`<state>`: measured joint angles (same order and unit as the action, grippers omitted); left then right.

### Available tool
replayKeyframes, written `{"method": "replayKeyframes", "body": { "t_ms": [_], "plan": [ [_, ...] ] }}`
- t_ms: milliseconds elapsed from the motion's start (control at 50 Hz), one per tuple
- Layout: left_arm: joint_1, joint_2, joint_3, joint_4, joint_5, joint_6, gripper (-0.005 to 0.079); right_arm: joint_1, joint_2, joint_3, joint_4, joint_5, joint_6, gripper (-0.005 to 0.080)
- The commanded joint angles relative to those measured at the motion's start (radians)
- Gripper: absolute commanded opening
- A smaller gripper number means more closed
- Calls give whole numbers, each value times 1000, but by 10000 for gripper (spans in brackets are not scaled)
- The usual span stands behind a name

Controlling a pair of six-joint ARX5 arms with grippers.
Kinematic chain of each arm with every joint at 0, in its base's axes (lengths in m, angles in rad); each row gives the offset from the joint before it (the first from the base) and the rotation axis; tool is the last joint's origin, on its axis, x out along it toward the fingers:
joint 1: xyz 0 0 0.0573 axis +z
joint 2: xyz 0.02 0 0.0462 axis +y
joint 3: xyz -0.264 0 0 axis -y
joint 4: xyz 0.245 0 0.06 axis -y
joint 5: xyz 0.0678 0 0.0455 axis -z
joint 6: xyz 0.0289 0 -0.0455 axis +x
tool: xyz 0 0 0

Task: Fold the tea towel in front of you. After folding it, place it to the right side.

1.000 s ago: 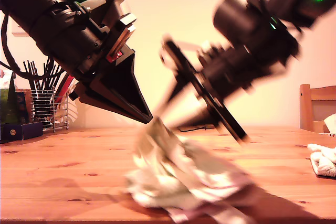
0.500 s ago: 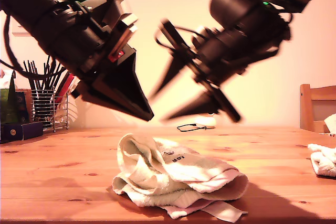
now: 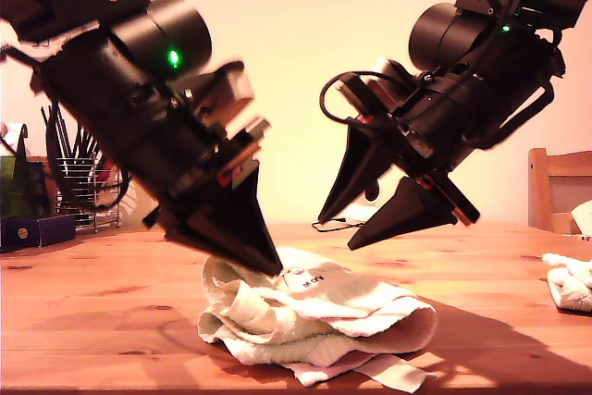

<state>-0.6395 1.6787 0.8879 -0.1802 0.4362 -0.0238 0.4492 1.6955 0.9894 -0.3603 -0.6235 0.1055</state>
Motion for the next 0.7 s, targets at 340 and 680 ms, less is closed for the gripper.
{"method": "replayKeyframes", "body": {
  "t_ms": [340, 680],
  "plan": [
    [-5, 71, -16, -57, 0, 55, -24, 8, 51, 6, -64, 136, -182, 336],
    [-5, 101, -16, -64, 1, 77, -24, 9, 156, 6, -78, 81, -174, 336]
  ]
}}
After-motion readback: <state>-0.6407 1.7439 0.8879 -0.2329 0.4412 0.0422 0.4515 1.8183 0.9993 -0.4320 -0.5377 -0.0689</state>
